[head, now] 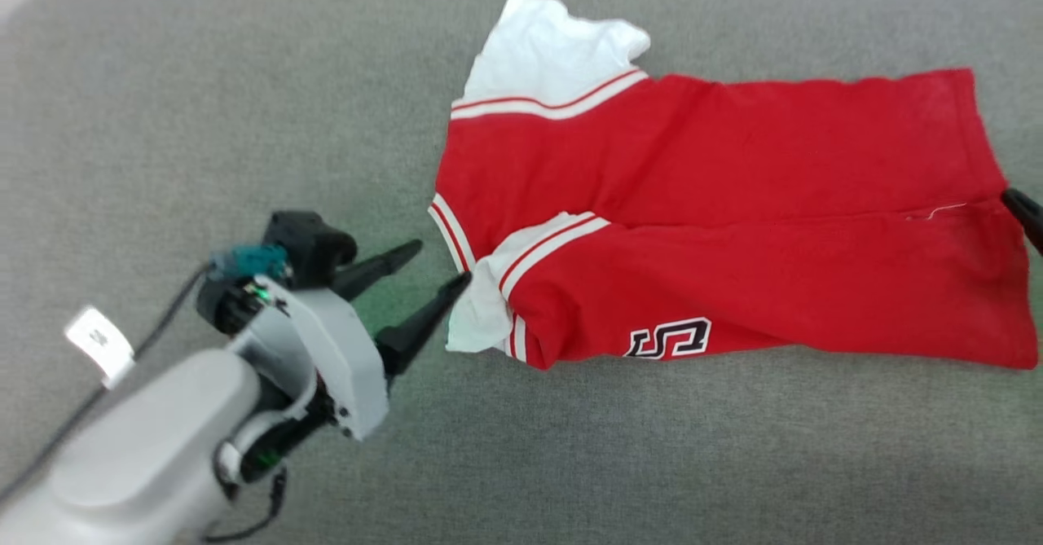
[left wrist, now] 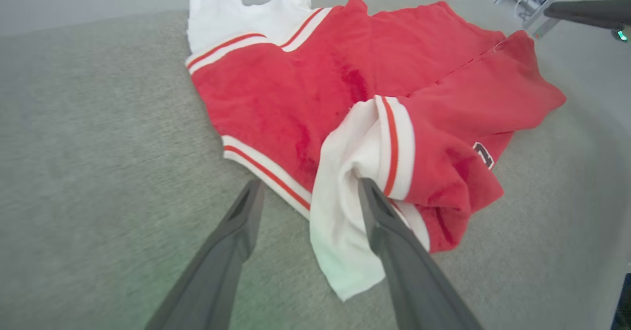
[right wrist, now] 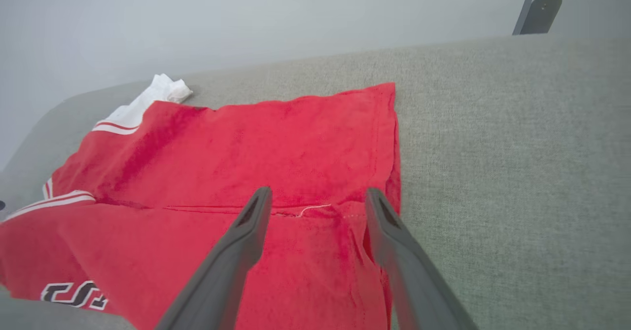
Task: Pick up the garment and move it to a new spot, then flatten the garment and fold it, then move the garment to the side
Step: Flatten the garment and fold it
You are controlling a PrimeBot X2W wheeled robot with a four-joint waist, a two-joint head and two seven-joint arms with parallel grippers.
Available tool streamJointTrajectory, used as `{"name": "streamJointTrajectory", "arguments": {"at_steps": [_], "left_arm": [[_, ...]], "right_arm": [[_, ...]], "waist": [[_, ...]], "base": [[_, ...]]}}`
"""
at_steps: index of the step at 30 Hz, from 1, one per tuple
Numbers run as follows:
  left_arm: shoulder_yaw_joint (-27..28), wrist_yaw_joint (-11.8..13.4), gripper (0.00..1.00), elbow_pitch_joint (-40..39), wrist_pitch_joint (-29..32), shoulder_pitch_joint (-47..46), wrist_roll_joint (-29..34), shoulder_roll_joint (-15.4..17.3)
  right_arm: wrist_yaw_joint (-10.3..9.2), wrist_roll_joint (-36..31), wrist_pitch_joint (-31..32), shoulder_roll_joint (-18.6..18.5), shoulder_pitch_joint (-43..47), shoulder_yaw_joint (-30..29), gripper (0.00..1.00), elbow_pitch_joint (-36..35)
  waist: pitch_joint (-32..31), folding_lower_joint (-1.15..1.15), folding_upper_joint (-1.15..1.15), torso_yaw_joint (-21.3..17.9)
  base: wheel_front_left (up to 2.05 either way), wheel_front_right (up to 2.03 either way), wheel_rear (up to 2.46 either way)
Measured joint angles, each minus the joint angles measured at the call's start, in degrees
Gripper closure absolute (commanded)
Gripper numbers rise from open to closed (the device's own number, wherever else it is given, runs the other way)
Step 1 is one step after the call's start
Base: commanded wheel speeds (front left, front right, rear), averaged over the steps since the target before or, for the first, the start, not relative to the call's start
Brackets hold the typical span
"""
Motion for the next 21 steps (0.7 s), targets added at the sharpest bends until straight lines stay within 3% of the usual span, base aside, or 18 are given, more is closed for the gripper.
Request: {"name": "streamJointTrajectory", "arguments": {"at_steps": [5, 10, 15, 21], "left_arm": [[0.4, 2.3, 0.00, -5.5, 10.4, -2.9, -3.2, 4.7], [-1.3, 5.8, 0.00, -9.7, 23.2, -5.6, -6.7, 6.8], [-3.5, 8.7, 0.00, -11.3, 35.3, -7.5, -12.1, 5.7], [-4.1, 10.6, 0.00, -8.4, 40.3, -8.9, -16.1, 2.3]], "right_arm": [[0.00, -0.3, -0.6, 0.2, 0.0, -1.0, 0.00, 0.3], [0.00, -0.4, -0.5, 0.3, 0.1, -2.1, 0.00, 0.0], [0.00, -0.6, -0.4, 0.4, 0.0, -2.9, 0.00, -0.2], [0.00, -0.9, -0.1, 1.0, -0.2, -3.4, 0.00, -0.7]], "waist": [[-3.3, 0.00, 0.00, 0.2], [-5.3, 0.00, 0.00, 0.6], [-5.3, 0.00, 0.00, 0.4], [-3.9, 0.00, 0.00, -1.0]], "base": [[0.00, 0.00, 0.00], [0.00, 0.00, 0.00], [0.00, 0.00, 0.00], [0.00, 0.00, 0.00]]}}
